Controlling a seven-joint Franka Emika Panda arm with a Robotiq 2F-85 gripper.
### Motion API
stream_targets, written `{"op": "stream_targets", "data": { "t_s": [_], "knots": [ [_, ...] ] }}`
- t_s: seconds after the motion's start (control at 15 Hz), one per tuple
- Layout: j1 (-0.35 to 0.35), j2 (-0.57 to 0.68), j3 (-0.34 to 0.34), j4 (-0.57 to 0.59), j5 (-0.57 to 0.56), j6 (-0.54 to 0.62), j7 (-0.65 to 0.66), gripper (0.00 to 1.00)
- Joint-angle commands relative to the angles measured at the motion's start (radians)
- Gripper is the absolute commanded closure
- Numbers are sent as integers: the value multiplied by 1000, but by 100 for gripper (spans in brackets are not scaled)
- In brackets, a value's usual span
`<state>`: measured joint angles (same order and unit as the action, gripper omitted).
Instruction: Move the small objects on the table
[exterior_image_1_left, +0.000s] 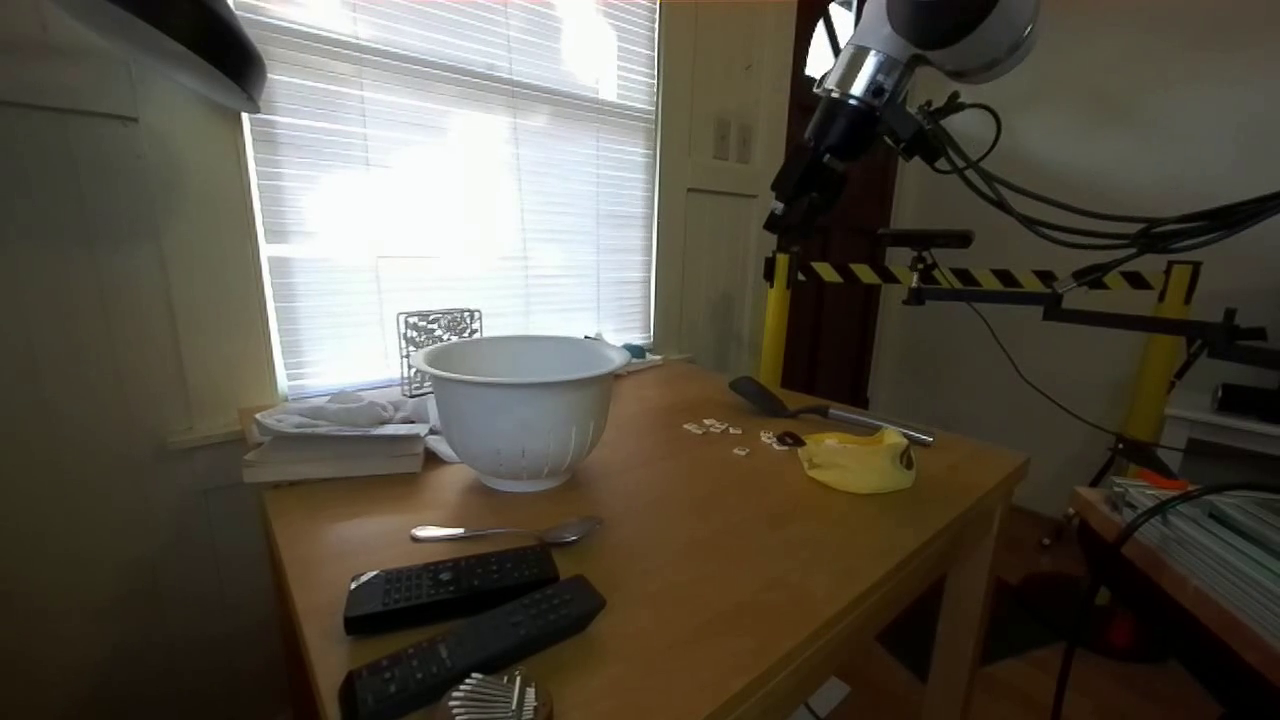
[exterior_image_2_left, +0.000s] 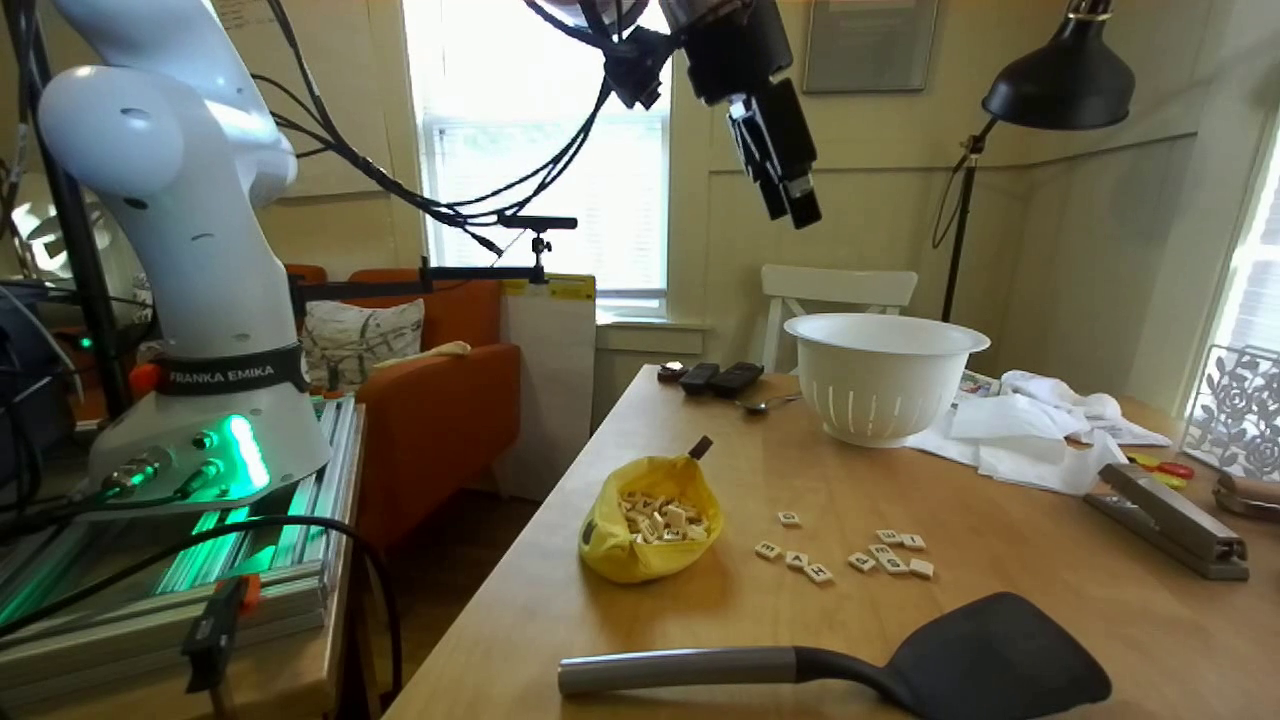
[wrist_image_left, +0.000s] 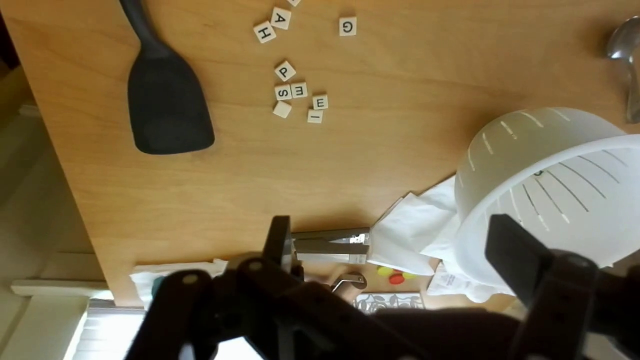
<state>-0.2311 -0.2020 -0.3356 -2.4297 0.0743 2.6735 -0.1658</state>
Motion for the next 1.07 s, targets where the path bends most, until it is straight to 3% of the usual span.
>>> {"op": "stream_targets", "data": {
  "t_s": [0.0,0.27,0.33,0.53,0.8,0.93,1.0],
  "knots": [
    [-8,0,10,1,0,-2,1,0],
    [5,72,-22,12,33,-12,-121,0],
    [6,109,-41,18,65,9,-170,19],
    [23,217,-91,42,248,69,-344,41],
    [-2,352,-62,106,569,51,-611,70],
    [-8,439,-57,148,584,56,-596,84],
    [3,346,-69,82,545,56,-583,65]
  ]
}}
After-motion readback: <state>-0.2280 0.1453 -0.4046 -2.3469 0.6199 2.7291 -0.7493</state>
